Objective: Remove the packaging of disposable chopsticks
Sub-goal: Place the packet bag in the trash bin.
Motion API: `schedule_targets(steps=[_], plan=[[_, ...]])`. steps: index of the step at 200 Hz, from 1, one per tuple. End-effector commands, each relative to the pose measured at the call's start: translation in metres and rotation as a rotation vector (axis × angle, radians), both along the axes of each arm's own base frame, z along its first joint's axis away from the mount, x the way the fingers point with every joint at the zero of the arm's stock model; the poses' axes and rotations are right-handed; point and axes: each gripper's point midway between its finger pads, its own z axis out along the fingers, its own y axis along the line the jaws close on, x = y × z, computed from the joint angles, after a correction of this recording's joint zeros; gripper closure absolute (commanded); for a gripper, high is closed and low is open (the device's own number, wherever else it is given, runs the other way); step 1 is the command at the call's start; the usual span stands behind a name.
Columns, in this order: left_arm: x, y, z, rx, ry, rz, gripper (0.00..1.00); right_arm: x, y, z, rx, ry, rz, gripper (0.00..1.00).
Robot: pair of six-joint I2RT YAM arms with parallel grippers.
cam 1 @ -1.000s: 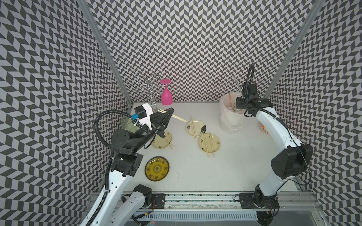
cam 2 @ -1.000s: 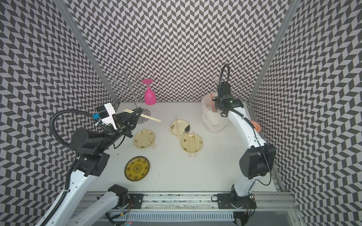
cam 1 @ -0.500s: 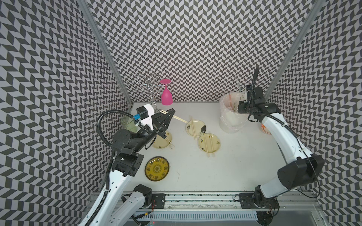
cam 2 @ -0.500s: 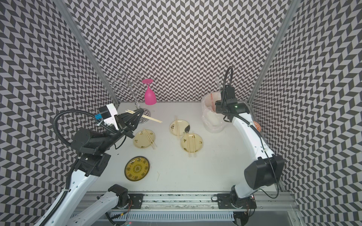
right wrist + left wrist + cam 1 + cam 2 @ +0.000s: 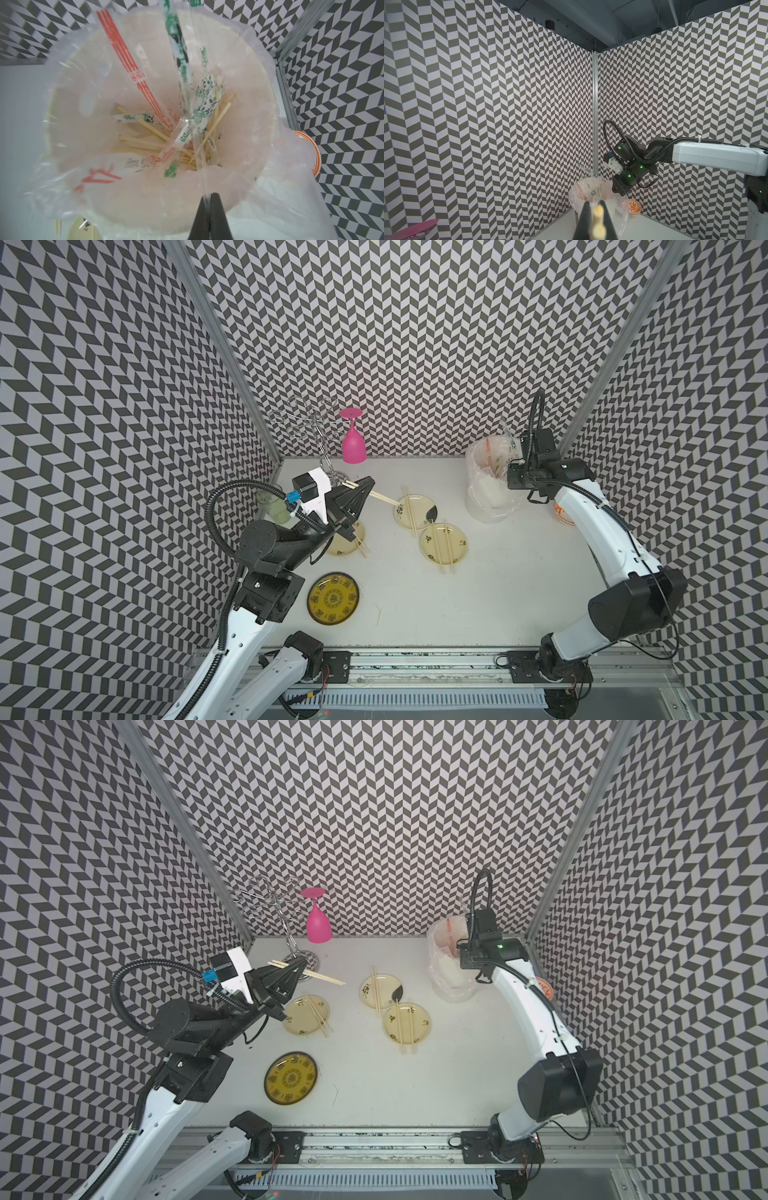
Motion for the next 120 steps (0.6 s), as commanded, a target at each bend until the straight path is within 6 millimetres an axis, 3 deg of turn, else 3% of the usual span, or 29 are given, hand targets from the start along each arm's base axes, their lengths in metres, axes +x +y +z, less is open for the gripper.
schedule_targets(steps=[1,20,41,99,120], plan=[[-0.002,0.002,-0.001,0.007,-0.007,0.019,1.0,0.006,-0.005,0.007,-0.014,0.004,-0.029,0.85],[-0.004,0.002,0.0,0.002,-0.011,0.016,1.0,0.01,0.0,0.015,0.013,0.003,-0.017,0.59],[-0.004,0.002,-0.001,0.003,-0.01,0.015,1.0,0.012,0.005,0.028,0.042,-0.031,-0.012,0.5],[0.0,0.001,-0.005,0.007,0.003,0.016,1.0,0.013,0.016,0.076,0.137,-0.251,0.037,0.49],[0.001,0.0,-0.006,0.006,0.008,0.014,1.0,0.022,0.014,0.083,0.133,-0.316,0.024,0.57]])
